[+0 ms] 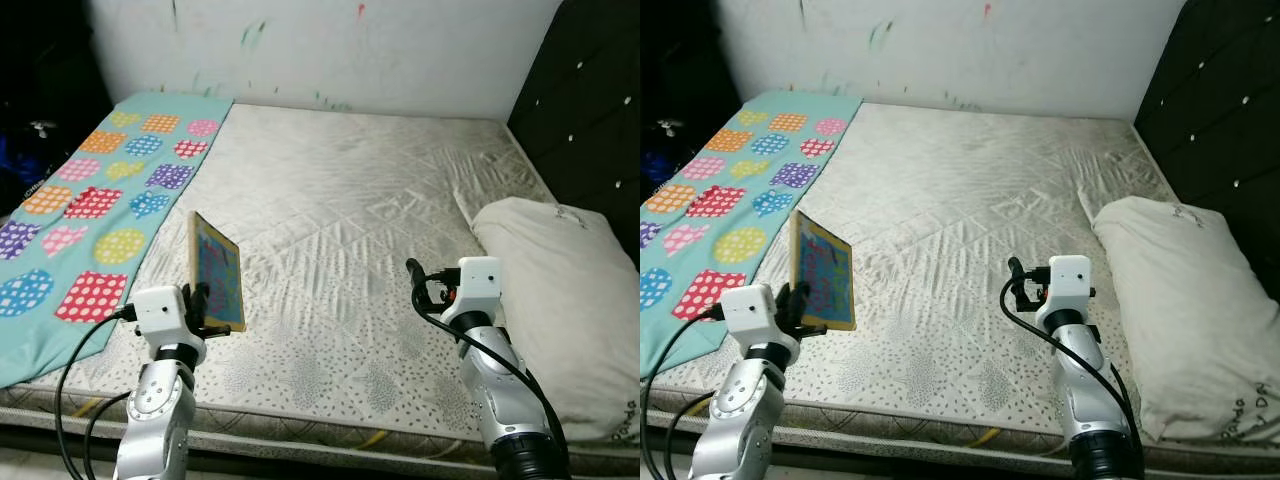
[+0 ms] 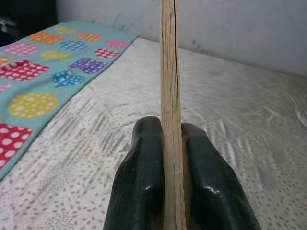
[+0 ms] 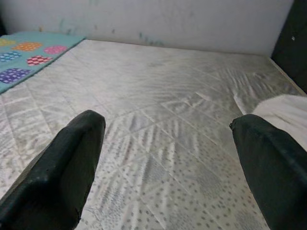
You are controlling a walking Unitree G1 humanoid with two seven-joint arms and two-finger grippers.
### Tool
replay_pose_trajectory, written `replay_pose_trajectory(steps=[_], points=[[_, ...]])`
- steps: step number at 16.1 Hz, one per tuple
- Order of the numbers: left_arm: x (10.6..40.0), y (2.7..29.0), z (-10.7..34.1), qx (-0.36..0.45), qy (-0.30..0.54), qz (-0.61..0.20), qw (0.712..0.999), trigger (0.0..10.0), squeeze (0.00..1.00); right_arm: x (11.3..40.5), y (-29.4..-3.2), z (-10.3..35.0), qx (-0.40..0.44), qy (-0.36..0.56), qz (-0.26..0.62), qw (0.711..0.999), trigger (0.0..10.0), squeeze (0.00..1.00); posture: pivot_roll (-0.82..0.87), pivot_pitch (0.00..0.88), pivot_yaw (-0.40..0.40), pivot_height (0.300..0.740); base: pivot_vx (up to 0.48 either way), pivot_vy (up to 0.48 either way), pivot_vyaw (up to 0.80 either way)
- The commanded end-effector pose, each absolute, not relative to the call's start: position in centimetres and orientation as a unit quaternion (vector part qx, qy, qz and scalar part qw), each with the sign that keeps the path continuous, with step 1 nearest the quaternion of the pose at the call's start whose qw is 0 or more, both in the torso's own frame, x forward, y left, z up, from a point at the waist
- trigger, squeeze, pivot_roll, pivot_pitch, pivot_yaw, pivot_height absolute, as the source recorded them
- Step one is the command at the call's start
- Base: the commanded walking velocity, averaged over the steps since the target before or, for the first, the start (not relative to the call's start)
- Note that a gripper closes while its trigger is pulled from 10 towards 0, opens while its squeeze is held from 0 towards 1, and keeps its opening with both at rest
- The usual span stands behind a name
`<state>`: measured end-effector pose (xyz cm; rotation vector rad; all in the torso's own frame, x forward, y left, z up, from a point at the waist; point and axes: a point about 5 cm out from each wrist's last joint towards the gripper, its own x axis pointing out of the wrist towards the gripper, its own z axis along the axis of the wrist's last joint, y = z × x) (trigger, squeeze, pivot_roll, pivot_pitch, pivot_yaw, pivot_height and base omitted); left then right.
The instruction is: Clean up the room
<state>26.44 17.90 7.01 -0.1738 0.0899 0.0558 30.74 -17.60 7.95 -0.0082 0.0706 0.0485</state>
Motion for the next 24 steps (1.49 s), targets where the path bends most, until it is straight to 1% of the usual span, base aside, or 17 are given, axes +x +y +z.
replay_pose_trajectory(steps=[1, 5, 14, 21, 24], points=[[27.09, 17.03, 7.97, -0.087, 0.027, 0.009, 0.996, 10.0, 0.00, 30.77, -17.99, 7.94, -0.004, 0.036, 0.017, 0.999, 10.0, 0.00, -0.09, 0.000, -0.015, 0.740, 0.000, 0.000, 0.00], [27.12, 16.95, 7.98, -0.089, 0.029, 0.005, 0.996, 10.0, 0.00, 30.89, -17.93, 7.96, -0.002, 0.035, 0.017, 0.999, 10.0, 0.00, -0.09, 0.000, -0.015, 0.740, 0.000, 0.000, 0.00], [27.17, 16.62, 7.93, -0.095, 0.031, 0.005, 0.995, 10.0, 0.00, 30.88, -17.94, 7.92, -0.001, 0.037, 0.017, 0.999, 10.0, 0.00, -0.10, 0.000, -0.018, 0.740, 0.000, -0.384, 0.00], [27.20, 16.51, 7.88, -0.096, 0.030, 0.008, 0.995, 10.0, 0.00, 30.89, -18.09, 7.92, -0.005, 0.037, 0.017, 0.999, 10.0, 0.00, -0.10, 0.000, -0.021, 0.740, 0.000, -0.306, 0.00], [27.23, 16.55, 7.96, -0.108, 0.025, 0.012, 0.994, 10.0, 0.00, 30.83, -18.13, 7.87, -0.005, 0.037, 0.018, 0.999, 10.0, 0.00, -0.10, 0.000, -0.020, 0.740, 0.000, 0.000, 0.00]])
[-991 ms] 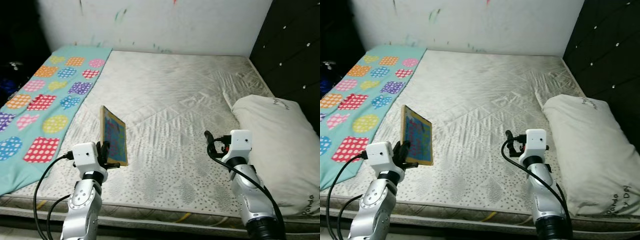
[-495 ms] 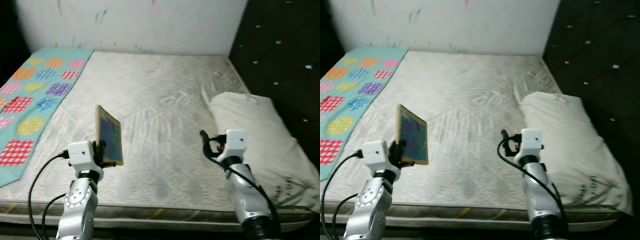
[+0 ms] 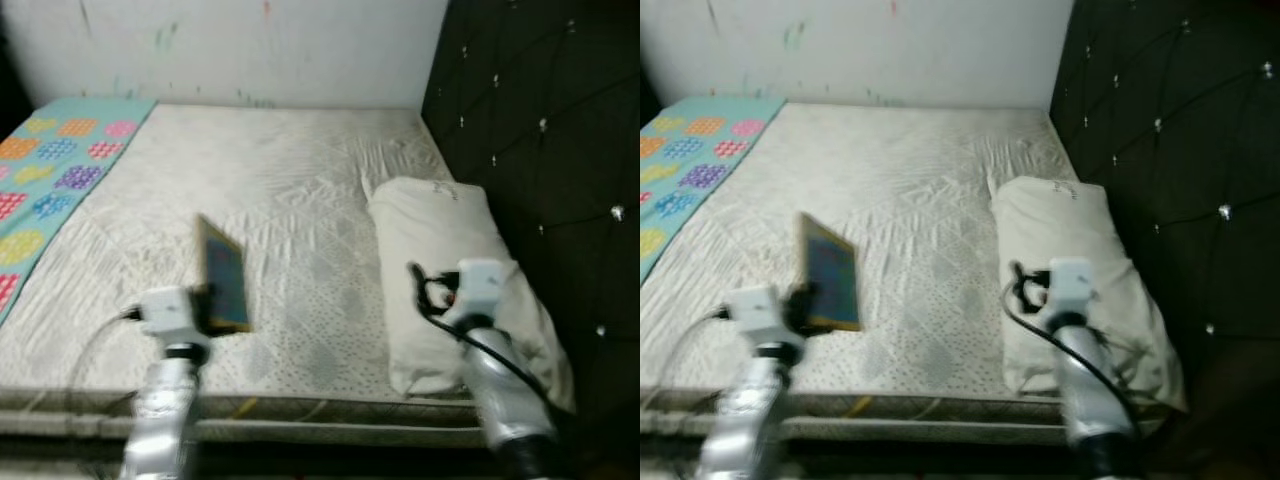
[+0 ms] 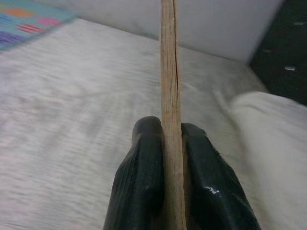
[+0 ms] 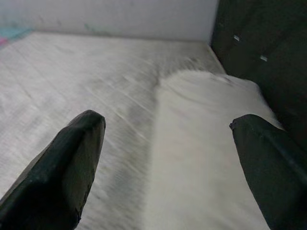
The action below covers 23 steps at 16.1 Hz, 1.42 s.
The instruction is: Clean up the room
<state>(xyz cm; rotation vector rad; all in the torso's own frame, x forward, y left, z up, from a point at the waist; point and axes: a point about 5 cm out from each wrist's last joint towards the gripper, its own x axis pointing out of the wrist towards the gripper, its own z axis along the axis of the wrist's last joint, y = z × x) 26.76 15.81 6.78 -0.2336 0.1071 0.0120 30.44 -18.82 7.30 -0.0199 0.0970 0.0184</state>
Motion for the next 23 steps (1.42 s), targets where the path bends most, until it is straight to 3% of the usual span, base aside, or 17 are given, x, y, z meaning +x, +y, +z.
replay_pose_trajectory(steps=[1, 7, 23], points=[[27.23, 16.56, 7.98, -0.108, 0.024, 0.011, 0.994, 10.0, 0.00, 30.82, -18.15, 7.86, -0.005, 0.037, 0.017, 0.999, 10.0, 0.00, -0.10, 0.000, -0.020, 0.740, 0.000, 0.000, 0.00], [27.26, 16.02, 8.49, -0.106, 0.008, -0.018, 0.994, 10.0, 0.00, 30.80, -18.16, 7.84, -0.005, 0.038, 0.016, 0.999, 10.0, 0.00, -0.10, 0.000, -0.018, 0.740, 0.000, 0.000, 0.00], [27.26, 15.73, 8.14, -0.113, 0.020, -0.024, 0.993, 10.0, 0.00, 30.95, -18.06, 7.83, -0.008, 0.036, 0.016, 0.999, 10.0, 0.00, -0.10, 0.000, -0.017, 0.740, 0.263, 0.000, 0.00]])
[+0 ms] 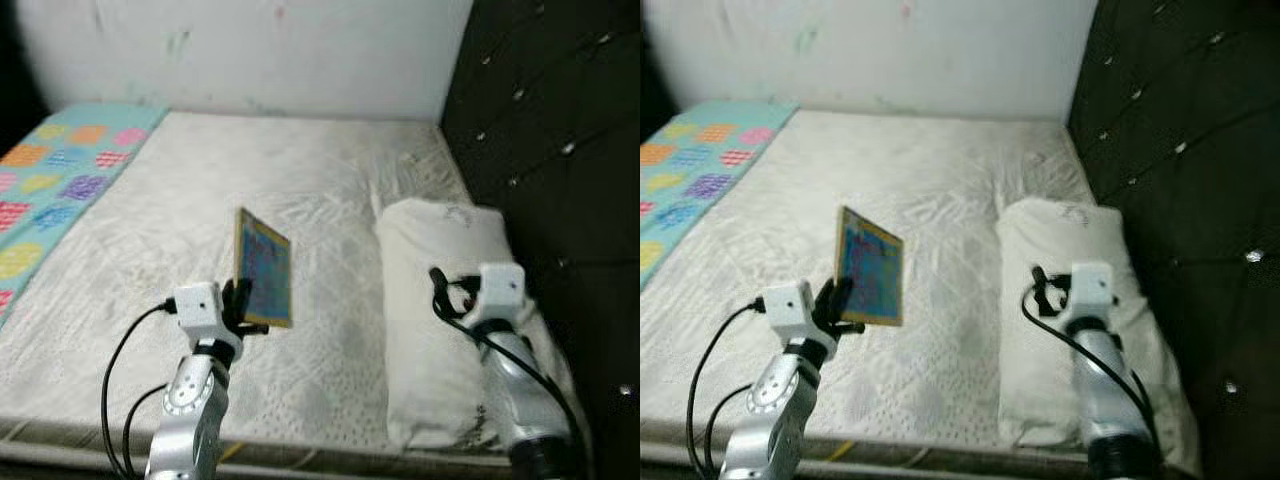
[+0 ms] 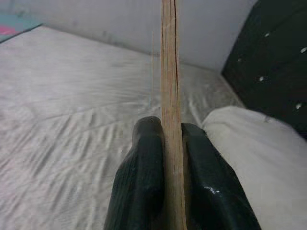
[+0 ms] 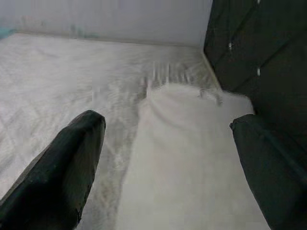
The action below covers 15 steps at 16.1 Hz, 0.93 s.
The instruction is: Clean up the room
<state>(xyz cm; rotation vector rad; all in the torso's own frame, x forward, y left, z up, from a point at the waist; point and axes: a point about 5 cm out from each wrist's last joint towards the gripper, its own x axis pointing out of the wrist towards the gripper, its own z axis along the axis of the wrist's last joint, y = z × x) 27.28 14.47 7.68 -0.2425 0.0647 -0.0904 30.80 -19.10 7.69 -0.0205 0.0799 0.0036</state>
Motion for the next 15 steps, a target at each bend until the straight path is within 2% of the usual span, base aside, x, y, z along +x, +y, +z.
replay_pose_trajectory(steps=[1, 11, 15], points=[[27.3, 15.7, 8.1, -0.115, 0.022, -0.023, 0.993, 10.0, 0.00, 30.9, -18.1, 7.8, -0.008, 0.037, 0.016, 0.999, 10.0, 0.00, -0.10, 0.000, -0.017, 0.740, 0.000, 0.000, 0.00], [27.3, 15.4, 8.0, -0.127, 0.029, -0.019, 0.991, 10.0, 0.00, 31.0, -18.0, 7.7, -0.009, 0.037, 0.016, 0.999, 10.0, 0.00, -0.10, 0.000, -0.019, 0.740, 0.000, 0.000, 0.00], [26.5, 13.9, 7.2, -0.204, 0.066, -0.082, 0.973, 10.0, 0.00, 30.8, -18.6, 7.4, -0.018, 0.045, 0.012, 0.999, 10.0, 0.00, -0.10, 0.000, -0.023, 0.740, 0.000, 0.000, 0.00]])
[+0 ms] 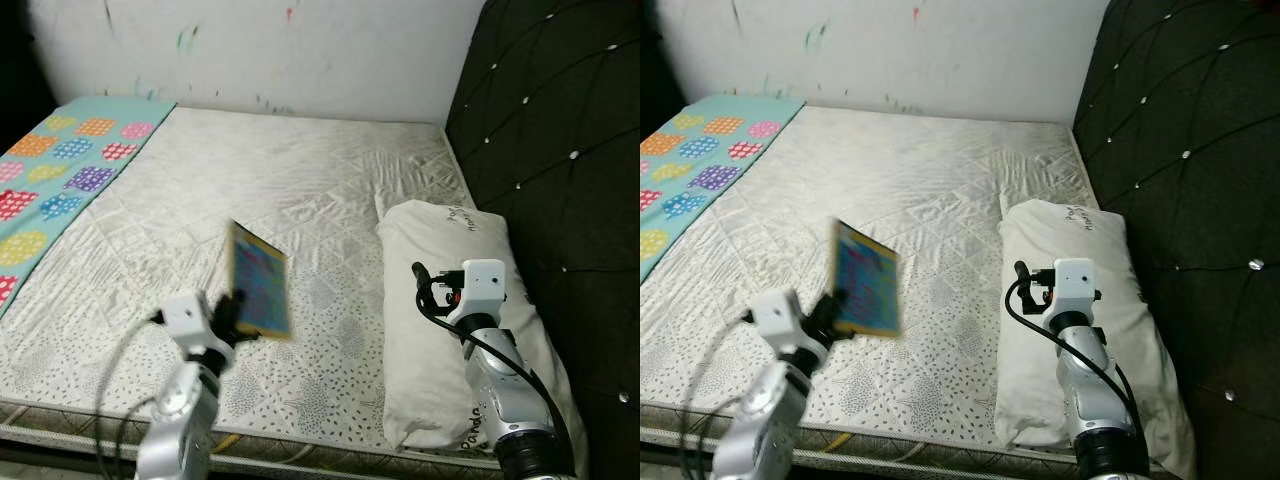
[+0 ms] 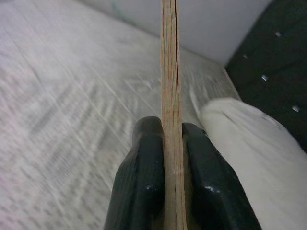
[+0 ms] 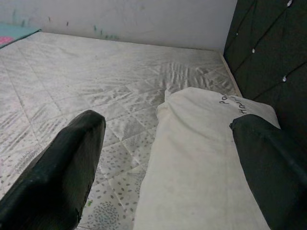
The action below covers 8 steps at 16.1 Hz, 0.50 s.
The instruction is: Clean up the room
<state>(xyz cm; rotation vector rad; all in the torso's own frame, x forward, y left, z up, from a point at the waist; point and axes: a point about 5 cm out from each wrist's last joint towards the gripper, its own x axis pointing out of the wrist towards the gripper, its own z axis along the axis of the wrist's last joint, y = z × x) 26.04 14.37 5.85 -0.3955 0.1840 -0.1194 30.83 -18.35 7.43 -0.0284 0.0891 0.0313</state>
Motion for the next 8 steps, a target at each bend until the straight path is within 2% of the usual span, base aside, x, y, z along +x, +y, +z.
replay_pose_trajectory(steps=[1, 3, 4, 5, 7, 8], points=[[26.5, 13.9, 7.2, -0.204, 0.066, -0.082, 0.973, 10.0, 0.00, 30.8, -18.6, 7.4, -0.018, 0.045, 0.012, 0.999, 10.0, 0.00, -0.10, 0.000, -0.023, 0.740, 0.000, 0.000, 0.00], [26.1, 13.9, 6.9, -0.244, 0.079, -0.090, 0.962, 10.0, 0.00, 30.8, -19.5, 7.1, -0.025, 0.053, 0.002, 0.998, 10.0, 0.00, -0.10, 0.000, -0.027, 0.740, 0.000, 0.000, 0.00], [25.9, 14.8, 6.6, -0.287, 0.090, -0.078, 0.950, 10.0, 0.00, 30.9, -19.9, 7.2, -0.027, 0.054, -0.002, 0.998, 10.0, 0.00, -0.10, 0.000, -0.030, 0.740, 0.000, 0.000, 0.00], [25.9, 14.8, 6.6, -0.287, 0.090, -0.078, 0.950, 10.0, 0.00, 30.9, -19.9, 7.2, -0.027, 0.054, -0.002, 0.998, 10.0, 0.00, -0.10, 0.000, -0.030, 0.740, 0.000, 0.000, 0.00], [24.7, 15.5, 6.9, -0.366, 0.113, -0.139, 0.913, 10.0, 0.00, 30.7, -19.8, 7.5, -0.021, 0.052, 0.002, 0.998, 10.0, 0.00, -0.10, 0.000, -0.031, 0.740, 0.000, 0.000, 0.00], [24.1, 15.8, 7.1, -0.360, 0.113, -0.152, 0.913, 10.0, 0.00, 30.4, -19.7, 7.7, -0.010, 0.051, 0.003, 0.999, 10.0, 0.00, -0.09, 0.000, -0.031, 0.740, 0.000, 0.000, 0.00]])
